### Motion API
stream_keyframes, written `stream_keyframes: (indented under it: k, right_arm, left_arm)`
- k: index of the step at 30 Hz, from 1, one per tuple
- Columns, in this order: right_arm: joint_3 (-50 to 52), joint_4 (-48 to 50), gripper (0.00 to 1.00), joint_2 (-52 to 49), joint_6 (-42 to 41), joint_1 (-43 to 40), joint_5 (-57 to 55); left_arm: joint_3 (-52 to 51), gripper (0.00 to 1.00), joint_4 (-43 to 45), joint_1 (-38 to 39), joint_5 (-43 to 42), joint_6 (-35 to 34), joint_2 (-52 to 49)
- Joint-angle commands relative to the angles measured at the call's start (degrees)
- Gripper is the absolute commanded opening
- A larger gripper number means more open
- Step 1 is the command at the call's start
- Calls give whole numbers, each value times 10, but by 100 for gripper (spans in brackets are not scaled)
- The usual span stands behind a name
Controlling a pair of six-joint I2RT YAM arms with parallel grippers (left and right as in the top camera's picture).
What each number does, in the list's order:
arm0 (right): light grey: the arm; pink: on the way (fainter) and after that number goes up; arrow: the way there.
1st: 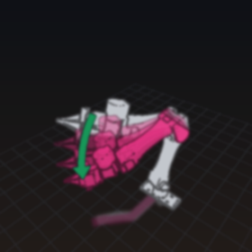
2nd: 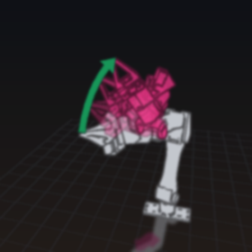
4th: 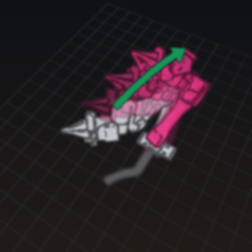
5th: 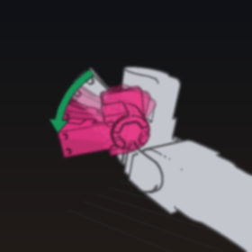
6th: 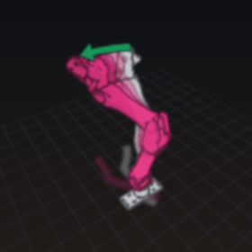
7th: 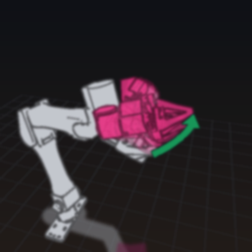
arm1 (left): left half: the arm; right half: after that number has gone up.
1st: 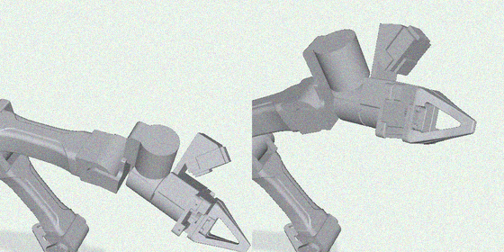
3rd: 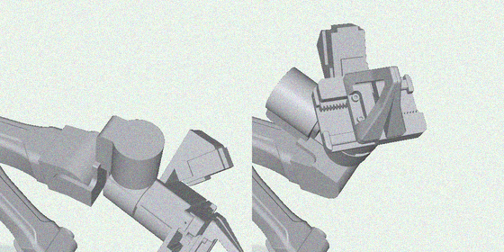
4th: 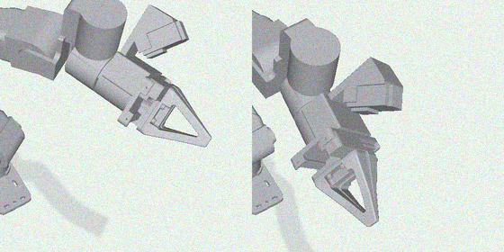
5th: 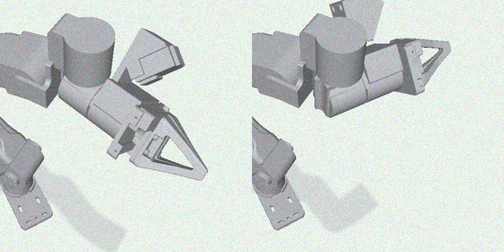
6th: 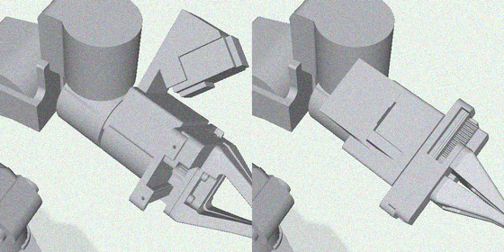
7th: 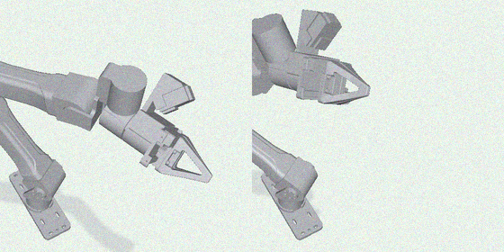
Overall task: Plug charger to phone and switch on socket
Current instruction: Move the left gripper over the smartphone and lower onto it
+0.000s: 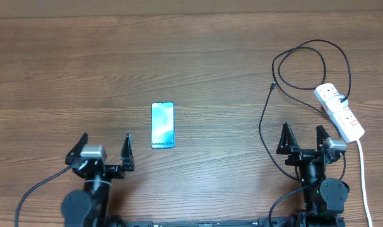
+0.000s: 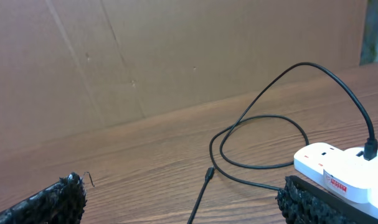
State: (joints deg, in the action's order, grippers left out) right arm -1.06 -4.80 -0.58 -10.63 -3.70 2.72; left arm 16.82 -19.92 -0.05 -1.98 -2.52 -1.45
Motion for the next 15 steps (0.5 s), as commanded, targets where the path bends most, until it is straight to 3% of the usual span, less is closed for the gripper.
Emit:
stream_keyframes:
  k: [1, 9, 15]
  right_arm:
    - [6, 2, 100, 4, 2, -2, -3]
    - [6, 2, 100, 4, 2, -2, -3]
    - [6, 2, 100, 4, 2, -2, -3]
  left_arm:
    - [75, 100, -35, -3, -19, 9, -36]
    - [268, 100, -123, -3, -68, 8, -223]
    - [473, 100, -281, -3, -112, -15, -426]
